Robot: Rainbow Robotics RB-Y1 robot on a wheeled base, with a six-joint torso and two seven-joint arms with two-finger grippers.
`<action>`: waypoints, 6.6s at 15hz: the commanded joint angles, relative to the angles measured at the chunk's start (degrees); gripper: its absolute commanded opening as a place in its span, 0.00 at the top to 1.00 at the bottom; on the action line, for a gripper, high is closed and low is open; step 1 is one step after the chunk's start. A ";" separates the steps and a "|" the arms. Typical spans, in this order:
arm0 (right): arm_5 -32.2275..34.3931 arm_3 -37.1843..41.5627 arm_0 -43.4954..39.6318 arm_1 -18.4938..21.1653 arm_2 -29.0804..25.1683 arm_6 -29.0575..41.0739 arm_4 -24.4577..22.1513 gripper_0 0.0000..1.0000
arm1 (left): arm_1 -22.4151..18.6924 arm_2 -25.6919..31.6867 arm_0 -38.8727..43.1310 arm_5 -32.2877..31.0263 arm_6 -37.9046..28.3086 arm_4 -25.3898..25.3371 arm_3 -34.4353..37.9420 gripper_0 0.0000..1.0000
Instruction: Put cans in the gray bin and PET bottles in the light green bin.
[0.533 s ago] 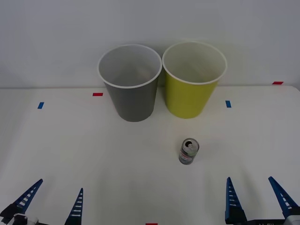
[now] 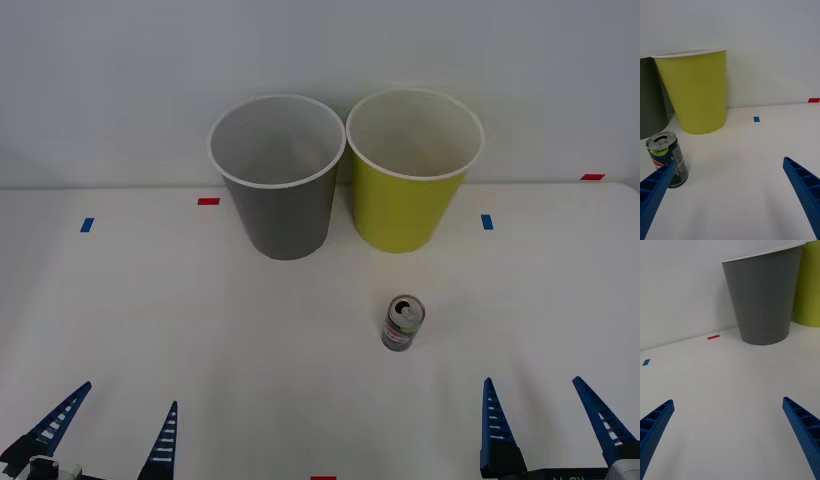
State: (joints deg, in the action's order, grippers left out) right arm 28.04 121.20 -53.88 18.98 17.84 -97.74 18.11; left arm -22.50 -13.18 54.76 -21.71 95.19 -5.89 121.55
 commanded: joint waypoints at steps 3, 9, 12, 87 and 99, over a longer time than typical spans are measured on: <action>0.00 0.00 0.00 0.00 0.00 0.00 0.00 0.00 | 0.00 0.00 0.00 0.00 0.00 0.00 0.00 0.00; 0.00 0.00 0.00 0.00 0.00 0.00 0.00 0.00 | 0.00 0.00 0.00 0.00 0.00 0.00 0.00 0.00; 0.00 0.00 0.00 0.00 0.00 0.00 0.00 0.00 | 0.00 0.00 0.00 0.00 0.00 0.00 0.00 0.00; -6.24 -28.12 39.99 -0.18 9.32 -2.81 0.62 0.96 | 0.00 0.00 0.00 0.00 0.00 0.00 0.00 0.00; -39.20 -0.26 38.23 2.72 3.43 0.26 3.60 0.97 | 0.00 0.00 0.00 0.00 0.00 0.00 0.00 0.00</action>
State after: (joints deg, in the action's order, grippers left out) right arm -7.57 118.08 -15.72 21.39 22.12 -98.13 21.35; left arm -22.50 -13.18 54.76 -21.71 95.19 -5.90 121.55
